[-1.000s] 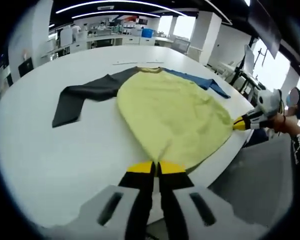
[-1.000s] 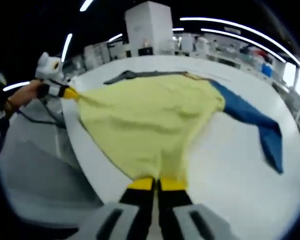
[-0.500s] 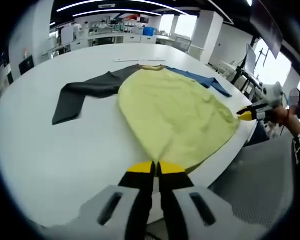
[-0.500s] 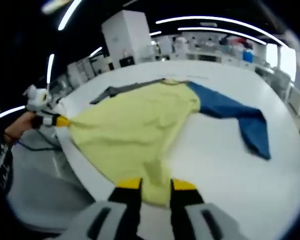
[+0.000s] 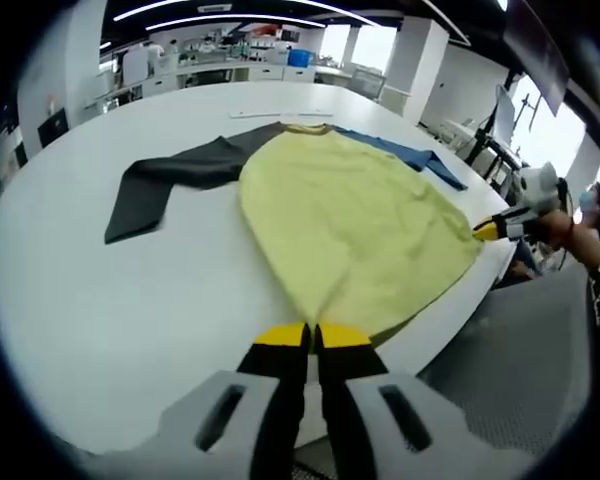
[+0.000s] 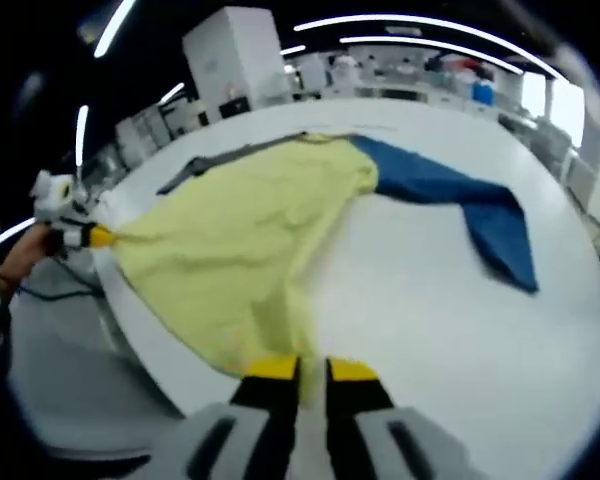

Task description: Fold the garment on the visible template until the final outline fits inside the template.

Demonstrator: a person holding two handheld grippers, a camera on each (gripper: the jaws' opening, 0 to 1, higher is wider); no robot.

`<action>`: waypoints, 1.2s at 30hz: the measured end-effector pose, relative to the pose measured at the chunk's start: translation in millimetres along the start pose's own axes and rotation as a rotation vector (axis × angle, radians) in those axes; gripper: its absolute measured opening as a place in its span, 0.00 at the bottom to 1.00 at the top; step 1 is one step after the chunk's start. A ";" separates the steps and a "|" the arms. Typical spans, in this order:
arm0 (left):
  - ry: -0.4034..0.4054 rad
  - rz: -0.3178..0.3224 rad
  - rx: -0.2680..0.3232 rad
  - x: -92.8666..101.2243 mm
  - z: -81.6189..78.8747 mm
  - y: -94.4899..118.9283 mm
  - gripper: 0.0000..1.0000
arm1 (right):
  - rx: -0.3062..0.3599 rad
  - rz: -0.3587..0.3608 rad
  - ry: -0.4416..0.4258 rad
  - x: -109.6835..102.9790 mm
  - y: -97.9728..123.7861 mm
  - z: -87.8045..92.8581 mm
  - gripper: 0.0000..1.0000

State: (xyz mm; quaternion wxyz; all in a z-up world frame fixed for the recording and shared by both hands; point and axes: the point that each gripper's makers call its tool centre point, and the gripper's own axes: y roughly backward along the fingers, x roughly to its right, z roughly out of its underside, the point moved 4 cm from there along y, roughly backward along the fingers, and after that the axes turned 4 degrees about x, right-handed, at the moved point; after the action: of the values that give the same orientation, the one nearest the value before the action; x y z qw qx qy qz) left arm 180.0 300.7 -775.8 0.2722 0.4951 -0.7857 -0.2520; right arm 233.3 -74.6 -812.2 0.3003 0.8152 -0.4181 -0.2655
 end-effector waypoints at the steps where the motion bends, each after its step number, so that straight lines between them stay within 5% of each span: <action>1: 0.001 -0.001 -0.002 0.2 0.5 0.0 0.00 | -0.008 -0.001 0.009 -1.9 -0.2 0.7 0.02; 8: 0.011 -0.006 -0.011 -0.2 2.8 -0.1 0.00 | -0.030 0.006 0.042 -7.6 3.2 5.9 0.00; 19: 0.007 0.002 -0.043 0.1 9.5 0.4 0.00 | 0.091 0.100 -0.079 -8.3 34.3 -2.5 0.00; 36: -0.043 -0.004 -0.159 0.1 32.9 -5.5 0.00 | 0.022 0.139 -0.077 -8.9 17.1 31.6 0.00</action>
State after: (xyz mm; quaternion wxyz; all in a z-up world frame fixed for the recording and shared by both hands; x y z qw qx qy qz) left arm 161.1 302.6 -803.3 0.2934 0.4681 -0.7678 -0.3246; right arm 198.2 -83.6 -819.8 0.2927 0.7767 -0.4877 -0.2708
